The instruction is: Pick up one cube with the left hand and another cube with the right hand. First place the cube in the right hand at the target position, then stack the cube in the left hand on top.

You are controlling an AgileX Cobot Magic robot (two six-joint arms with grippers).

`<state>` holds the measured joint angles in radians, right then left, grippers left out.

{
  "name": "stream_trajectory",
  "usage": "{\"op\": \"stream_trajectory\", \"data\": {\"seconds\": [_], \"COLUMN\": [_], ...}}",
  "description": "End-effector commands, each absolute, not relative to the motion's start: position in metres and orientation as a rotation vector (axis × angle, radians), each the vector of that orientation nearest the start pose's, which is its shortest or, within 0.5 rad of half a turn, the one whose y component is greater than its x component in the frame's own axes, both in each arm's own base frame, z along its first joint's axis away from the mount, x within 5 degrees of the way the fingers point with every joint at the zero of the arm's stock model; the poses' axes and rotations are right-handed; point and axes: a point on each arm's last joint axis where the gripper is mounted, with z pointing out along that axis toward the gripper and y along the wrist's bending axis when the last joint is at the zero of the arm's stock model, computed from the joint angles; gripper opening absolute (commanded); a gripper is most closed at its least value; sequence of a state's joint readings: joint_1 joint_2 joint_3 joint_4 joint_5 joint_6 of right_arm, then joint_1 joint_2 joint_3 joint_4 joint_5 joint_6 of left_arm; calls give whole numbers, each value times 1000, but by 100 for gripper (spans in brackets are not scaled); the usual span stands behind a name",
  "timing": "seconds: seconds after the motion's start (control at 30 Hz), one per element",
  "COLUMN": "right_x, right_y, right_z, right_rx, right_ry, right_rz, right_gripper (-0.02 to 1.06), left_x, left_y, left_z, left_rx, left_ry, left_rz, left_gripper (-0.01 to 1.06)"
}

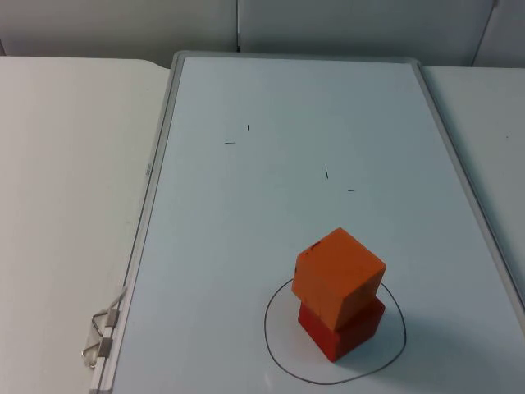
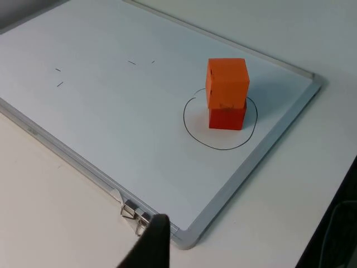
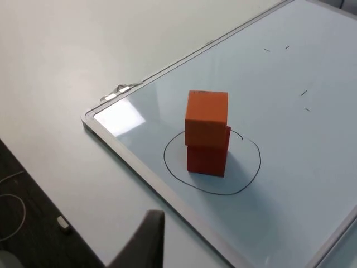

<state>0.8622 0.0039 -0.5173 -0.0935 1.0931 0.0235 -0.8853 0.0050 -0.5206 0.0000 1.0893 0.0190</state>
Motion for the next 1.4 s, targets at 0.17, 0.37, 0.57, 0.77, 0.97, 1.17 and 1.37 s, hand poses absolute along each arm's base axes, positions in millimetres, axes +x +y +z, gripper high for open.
{"op": "stream_trajectory", "data": {"seconds": [0.17, 0.37, 0.57, 0.77, 0.97, 1.17, 1.37], "right_x": [2, 2, 2, 2, 2, 2, 1], "right_y": [-10, -10, -10, -10, -10, -10, -10], "right_z": [278, 278, 278, 278, 278, 278, 278], "right_rx": [-833, -833, -833, -833, -833, -833, -735], "right_ry": [1904, 1904, 1904, 1904, 1904, 1904, 1936], "right_rz": [428, 428, 428, 428, 428, 428, 367], "right_gripper": [104, 104, 105, 105, 105, 105, 105], "left_x": [-4, -4, -4, -4, -4, -4, -4], "left_y": [5, 5, 5, 5, 5, 5, 5], "left_z": [279, 279, 279, 279, 279, 279, 279], "left_rx": [915, 915, 915, 915, 915, 915, 915], "left_ry": [1883, 1883, 1883, 1883, 1883, 1883, 1883], "left_rz": [-539, -539, -539, -539, -539, -539, -539], "left_gripper": [105, 105, 105, 105, 105, 105, 105]}}
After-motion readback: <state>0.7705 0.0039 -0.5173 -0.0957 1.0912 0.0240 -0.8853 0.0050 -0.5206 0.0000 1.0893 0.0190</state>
